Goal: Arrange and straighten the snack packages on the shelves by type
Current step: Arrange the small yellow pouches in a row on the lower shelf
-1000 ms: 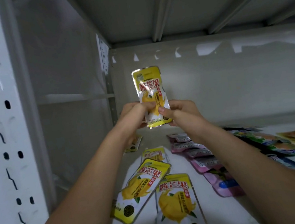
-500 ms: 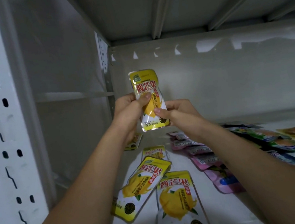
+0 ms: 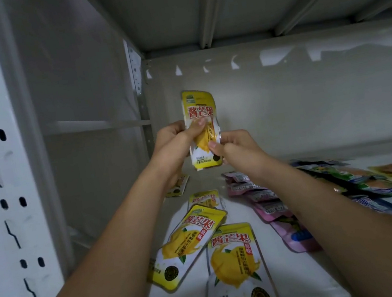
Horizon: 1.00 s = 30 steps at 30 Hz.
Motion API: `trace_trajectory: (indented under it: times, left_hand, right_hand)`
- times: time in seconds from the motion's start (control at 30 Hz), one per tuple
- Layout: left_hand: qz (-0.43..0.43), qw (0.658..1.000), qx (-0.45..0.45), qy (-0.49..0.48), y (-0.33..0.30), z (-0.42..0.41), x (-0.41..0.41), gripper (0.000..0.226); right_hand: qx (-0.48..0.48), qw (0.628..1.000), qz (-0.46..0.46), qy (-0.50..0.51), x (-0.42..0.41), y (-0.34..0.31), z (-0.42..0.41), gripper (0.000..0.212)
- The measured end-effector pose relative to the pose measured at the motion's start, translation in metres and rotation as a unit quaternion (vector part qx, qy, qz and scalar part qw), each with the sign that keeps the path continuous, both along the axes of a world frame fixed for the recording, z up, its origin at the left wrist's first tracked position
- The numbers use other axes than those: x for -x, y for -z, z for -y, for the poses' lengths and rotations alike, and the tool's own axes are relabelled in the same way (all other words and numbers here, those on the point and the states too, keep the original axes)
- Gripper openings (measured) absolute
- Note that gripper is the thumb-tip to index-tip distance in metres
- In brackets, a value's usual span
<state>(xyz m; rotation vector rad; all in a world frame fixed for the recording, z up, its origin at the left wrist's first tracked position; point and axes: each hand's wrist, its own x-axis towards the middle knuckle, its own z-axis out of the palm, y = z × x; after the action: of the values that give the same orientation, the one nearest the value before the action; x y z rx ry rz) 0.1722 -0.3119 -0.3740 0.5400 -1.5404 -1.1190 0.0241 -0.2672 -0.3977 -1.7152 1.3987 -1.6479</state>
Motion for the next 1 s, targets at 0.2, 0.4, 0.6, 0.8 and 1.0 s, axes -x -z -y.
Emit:
trace_trajectory:
  times: [0.2, 0.4, 0.6, 0.8, 1.0]
  left_hand:
    - [0.102, 0.993, 0.038, -0.046, 0.009, 0.01, 0.0, 0.014]
    - [0.165, 0.984, 0.049, -0.047, 0.012, 0.01, 0.003, 0.01]
    - [0.175, 0.984, 0.026, -0.025, 0.012, 0.006, 0.002, 0.019]
    - [0.198, 0.979, 0.002, -0.049, 0.013, 0.011, 0.0, 0.02]
    - [0.205, 0.974, -0.098, 0.0, 0.009, 0.012, -0.01, 0.028]
  right_hand:
    - [0.015, 0.997, 0.009, 0.072, 0.001, -0.001, 0.001, 0.022]
    - [0.076, 0.992, 0.076, 0.059, 0.005, -0.002, 0.003, 0.009]
    - [0.073, 0.991, 0.091, 0.061, 0.008, 0.001, 0.006, 0.009]
    - [0.055, 0.99, 0.086, 0.096, 0.006, 0.004, 0.012, 0.011]
    - [-0.05, 0.992, 0.068, 0.095, 0.002, 0.015, 0.021, 0.026]
